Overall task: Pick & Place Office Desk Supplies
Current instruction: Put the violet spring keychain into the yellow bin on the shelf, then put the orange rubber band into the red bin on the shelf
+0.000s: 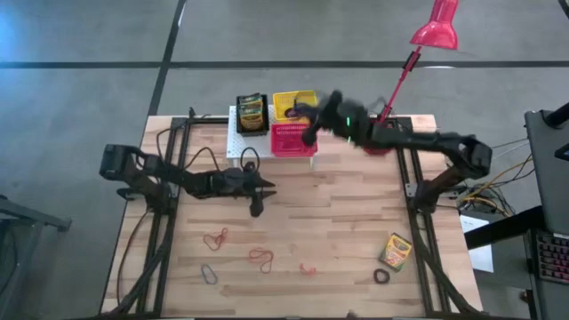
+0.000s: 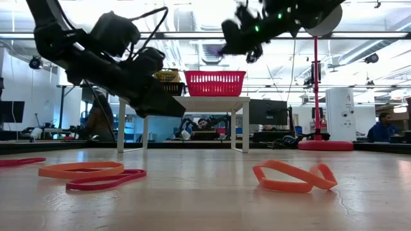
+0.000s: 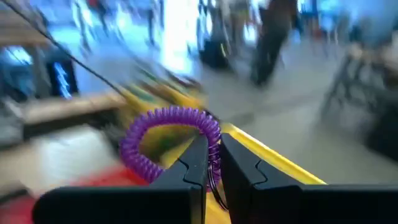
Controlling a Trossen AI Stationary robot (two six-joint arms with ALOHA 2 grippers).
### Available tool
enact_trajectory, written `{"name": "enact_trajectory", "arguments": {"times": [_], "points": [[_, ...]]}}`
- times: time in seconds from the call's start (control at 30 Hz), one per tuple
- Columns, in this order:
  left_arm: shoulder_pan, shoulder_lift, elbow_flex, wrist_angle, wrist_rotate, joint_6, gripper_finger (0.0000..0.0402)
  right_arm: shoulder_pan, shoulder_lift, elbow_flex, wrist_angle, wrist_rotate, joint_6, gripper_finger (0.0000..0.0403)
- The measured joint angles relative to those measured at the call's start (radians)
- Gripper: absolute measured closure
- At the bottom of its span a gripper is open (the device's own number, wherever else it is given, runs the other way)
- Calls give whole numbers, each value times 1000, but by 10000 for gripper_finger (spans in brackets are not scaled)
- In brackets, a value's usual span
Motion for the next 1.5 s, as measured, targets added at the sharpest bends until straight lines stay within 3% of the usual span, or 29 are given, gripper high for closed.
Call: {"name": "enact_trajectory", "arguments": {"times": [0.17, 0.33, 0.53, 0.67, 0.9, 1.07, 1.27, 1.5], "points": [[55, 0, 0, 0, 2, -7, 271, -192, 76, 198, -361, -176, -4, 380], [67, 0, 2, 3, -23, -32, 271, -280, 186, 386, -576, -315, -67, 380], [67, 0, 17, 2, -35, -38, 271, -286, 289, 556, -762, -327, -145, 374], [67, 0, 19, 4, -39, -37, 271, -286, 325, 613, -830, -326, -183, 347], [63, 0, 19, 0, -39, -35, 271, -286, 336, 649, -853, -329, -200, 273], [52, 0, 19, -47, -35, -31, 271, -278, 302, 656, -845, -332, -212, 247], [9, -4, 19, -94, -41, -31, 271, -203, 195, 621, -832, -333, -228, 257], [-100, -84, 24, -152, -43, -33, 276, -11, 40, 467, -757, -326, -226, 286]]}}
